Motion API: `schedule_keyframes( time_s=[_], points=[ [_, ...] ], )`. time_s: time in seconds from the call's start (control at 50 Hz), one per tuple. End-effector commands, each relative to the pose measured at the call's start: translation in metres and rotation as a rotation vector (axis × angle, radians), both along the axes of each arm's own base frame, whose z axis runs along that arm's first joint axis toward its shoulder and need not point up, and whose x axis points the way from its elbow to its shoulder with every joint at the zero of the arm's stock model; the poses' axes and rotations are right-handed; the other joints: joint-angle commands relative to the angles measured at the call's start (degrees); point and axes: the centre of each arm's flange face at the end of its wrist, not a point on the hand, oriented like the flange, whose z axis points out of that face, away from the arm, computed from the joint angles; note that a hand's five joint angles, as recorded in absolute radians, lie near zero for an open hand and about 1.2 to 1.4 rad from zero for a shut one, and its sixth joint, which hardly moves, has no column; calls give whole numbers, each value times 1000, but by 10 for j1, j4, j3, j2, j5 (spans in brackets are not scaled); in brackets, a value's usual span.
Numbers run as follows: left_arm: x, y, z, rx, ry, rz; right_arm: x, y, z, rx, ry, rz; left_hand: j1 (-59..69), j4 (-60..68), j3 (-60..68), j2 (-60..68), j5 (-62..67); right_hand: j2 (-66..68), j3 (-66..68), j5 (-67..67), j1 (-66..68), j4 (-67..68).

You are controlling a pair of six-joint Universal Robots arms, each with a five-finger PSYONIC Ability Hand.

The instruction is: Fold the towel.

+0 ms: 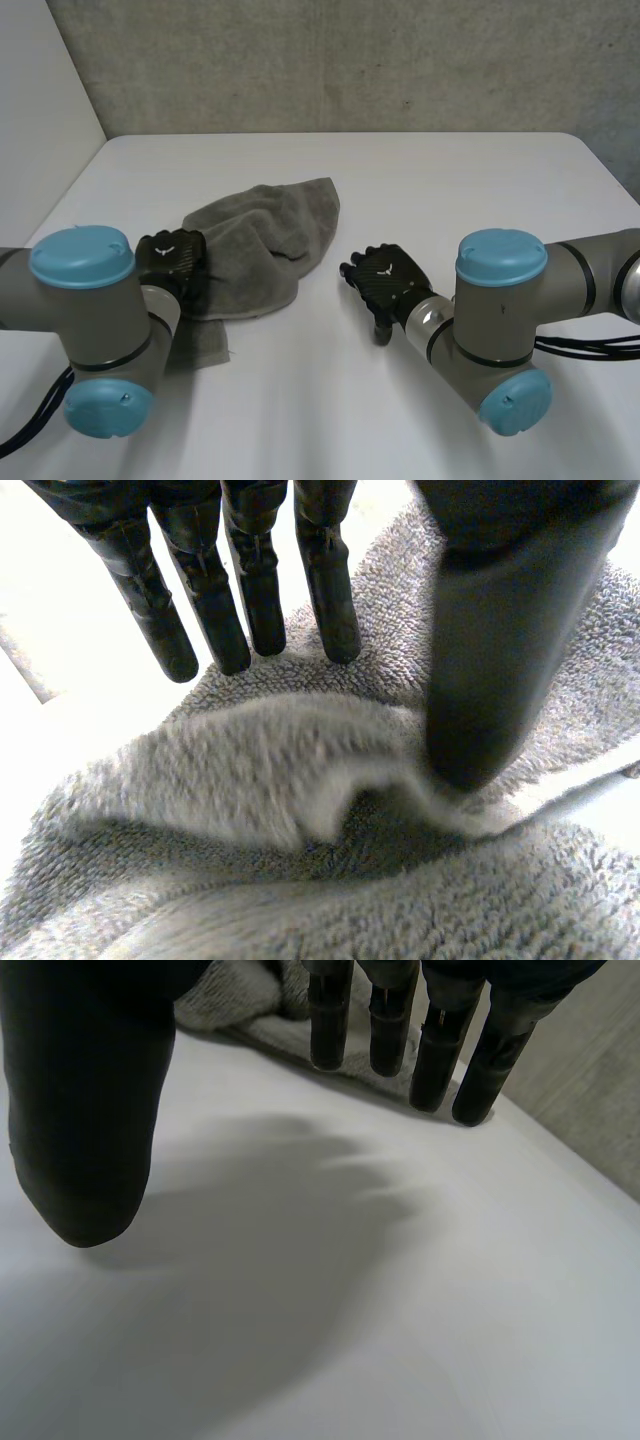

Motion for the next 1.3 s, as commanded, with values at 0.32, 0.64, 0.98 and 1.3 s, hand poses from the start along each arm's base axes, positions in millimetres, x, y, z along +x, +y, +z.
schedule_keyframes(
  time_s=[0.32, 0.64, 0.98, 1.3],
  points=[
    [31, 0, 2, 35, 23, 5, 51, 16, 9, 73, -186, 59, -24, -38, -38, -38, -25, -6, 9, 34, 18, 8],
    [27, -11, -8, 43, 22, -4, 66, 16, -3, 149, -158, 64, 321, 307, 307, 307, 319, 7, 22, 48, 32, 21],
    [7, 25, 30, 53, 78, -199, 10, -22, 37, 101, -177, -118, 490, 477, 476, 477, 489, 2, 17, 43, 27, 16],
    [-6, 86, 132, -61, 399, -398, 6, -8, 35, 156, -189, -128, 490, 477, 476, 477, 489, -50, -35, -9, -26, -36]
  ],
)
